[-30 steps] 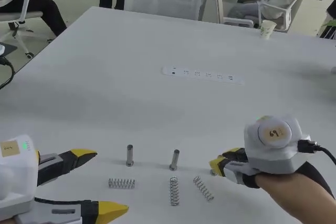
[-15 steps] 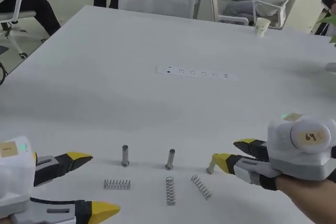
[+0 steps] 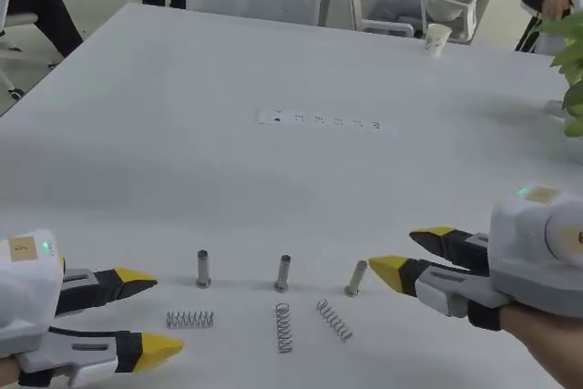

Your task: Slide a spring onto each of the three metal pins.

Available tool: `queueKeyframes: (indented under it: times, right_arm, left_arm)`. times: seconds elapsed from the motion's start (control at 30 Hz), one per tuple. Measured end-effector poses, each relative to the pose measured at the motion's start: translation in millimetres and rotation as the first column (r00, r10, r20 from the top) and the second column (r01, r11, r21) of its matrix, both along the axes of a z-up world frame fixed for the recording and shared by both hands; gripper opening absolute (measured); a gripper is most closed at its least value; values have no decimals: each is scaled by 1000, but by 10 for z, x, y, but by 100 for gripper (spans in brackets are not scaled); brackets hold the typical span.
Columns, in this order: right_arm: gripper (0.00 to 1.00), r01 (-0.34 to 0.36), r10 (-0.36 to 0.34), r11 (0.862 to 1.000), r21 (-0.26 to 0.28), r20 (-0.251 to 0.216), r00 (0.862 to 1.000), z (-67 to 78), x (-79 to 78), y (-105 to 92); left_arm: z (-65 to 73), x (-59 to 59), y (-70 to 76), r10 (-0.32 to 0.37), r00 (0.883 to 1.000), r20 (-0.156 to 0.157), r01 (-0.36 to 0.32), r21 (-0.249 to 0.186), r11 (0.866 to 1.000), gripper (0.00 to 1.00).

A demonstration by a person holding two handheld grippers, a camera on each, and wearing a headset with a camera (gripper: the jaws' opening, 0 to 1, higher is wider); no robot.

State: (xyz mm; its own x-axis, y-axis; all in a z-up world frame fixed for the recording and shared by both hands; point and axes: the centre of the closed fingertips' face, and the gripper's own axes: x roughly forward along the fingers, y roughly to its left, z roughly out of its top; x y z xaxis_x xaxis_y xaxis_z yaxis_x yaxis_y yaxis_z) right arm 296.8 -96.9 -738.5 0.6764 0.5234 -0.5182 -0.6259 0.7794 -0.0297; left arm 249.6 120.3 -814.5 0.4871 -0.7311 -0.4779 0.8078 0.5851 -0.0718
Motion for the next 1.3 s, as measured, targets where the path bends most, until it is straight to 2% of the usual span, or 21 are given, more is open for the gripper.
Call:
queueKeyframes:
  times: [0.17,0.33,0.53,0.87,0.93,1.1,1.3]
  right_arm:
    - [37,6,-6,1000,2,18,1000,51,-13,-17]
    - [36,10,-10,1000,5,23,1000,82,-19,-26]
    - [35,11,-11,1000,2,28,1000,93,-15,-38]
    - [34,5,-5,1000,5,45,999,151,5,-35]
    - [33,3,-3,1000,3,48,999,153,5,-33]
    - [33,1,-1,1000,5,47,999,150,3,-33]
    - [33,-5,4,1000,7,48,999,154,-5,-21]
  left_arm:
    - [-50,10,-43,-42,999,7,42,28,999,32]
    - [-147,36,-62,-72,997,1,72,64,995,26]
    - [-218,66,-91,-100,995,-7,100,88,991,19]
    - [-304,46,-105,-126,992,-22,128,113,985,13]
    - [-303,49,-114,-130,991,-18,131,113,985,12]
    - [-315,53,-125,-128,991,-31,131,110,985,6]
    - [-316,51,-136,-125,992,-26,128,110,986,7]
